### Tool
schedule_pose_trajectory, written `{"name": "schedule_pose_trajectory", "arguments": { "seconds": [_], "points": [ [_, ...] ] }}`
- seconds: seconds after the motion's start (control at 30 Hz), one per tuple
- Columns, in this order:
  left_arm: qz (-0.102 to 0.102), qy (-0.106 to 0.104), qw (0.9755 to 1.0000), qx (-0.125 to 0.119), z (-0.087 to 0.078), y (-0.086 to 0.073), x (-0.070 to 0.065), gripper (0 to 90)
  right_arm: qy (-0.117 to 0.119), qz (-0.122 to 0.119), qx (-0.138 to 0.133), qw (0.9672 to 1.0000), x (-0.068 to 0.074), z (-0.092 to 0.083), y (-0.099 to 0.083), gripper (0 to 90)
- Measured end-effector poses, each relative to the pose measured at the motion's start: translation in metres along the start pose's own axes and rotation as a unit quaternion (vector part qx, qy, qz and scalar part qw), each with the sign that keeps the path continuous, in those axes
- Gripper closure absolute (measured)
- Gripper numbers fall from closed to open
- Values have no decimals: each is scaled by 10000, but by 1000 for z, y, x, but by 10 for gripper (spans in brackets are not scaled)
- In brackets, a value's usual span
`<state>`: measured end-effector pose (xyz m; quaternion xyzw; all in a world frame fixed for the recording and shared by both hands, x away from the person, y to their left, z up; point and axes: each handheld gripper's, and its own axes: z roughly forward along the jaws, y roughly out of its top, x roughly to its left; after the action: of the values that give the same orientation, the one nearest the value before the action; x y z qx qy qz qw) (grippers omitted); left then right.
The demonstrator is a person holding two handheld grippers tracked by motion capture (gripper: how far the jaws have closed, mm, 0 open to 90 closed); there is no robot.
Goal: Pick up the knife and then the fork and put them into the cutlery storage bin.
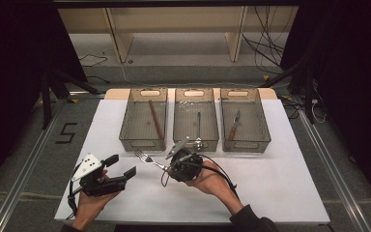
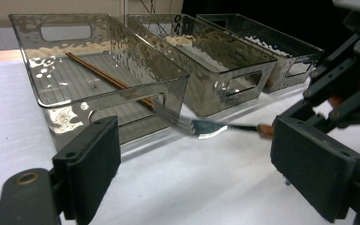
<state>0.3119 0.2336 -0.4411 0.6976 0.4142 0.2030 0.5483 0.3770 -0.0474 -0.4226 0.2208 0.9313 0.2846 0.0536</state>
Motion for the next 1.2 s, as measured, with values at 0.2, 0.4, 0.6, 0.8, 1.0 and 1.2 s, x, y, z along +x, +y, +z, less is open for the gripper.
{"name": "schedule_pose_trajectory", "arguments": {
  "seconds": [0.2,0.4,0.6,0.8,1.0,1.2],
  "points": [
    [-8,-3,10000,4,0,0,0,159,-135,227,-309,9992,-16,-26,-8,772],
    [5,-6,10000,18,1,1,-1,159,-328,532,-680,9957,-36,-55,-20,772],
    [27,-18,10000,54,3,1,-2,159,-616,958,-965,9888,-63,-80,-37,772],
    [31,-18,10000,41,3,0,-2,159,-1038,1488,-1244,9755,-93,-104,-59,771],
    [22,-13,10000,37,1,-1,-2,159,-1364,1982,-1400,9605,-118,-120,-75,771],
    [28,-17,10000,40,1,-1,-2,159,-1557,2331,-1466,9487,-136,-126,-83,771]
  ]
}}
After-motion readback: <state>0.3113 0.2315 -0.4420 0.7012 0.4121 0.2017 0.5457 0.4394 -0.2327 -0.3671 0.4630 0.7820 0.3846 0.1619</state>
